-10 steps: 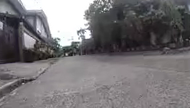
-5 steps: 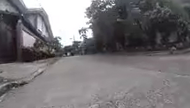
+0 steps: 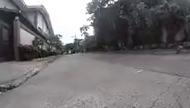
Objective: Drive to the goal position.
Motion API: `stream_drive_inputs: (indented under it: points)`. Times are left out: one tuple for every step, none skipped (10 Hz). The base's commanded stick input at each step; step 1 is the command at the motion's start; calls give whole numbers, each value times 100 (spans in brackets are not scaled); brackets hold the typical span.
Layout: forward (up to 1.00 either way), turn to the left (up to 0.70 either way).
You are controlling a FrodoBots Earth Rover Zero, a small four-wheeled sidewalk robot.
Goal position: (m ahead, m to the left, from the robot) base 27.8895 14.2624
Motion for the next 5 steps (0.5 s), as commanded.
stream_drive_inputs:
  points:
    - [100, 4]
    - [100, 4]
    - [100, 4]
    - [100, 4]
    - [100, 4]
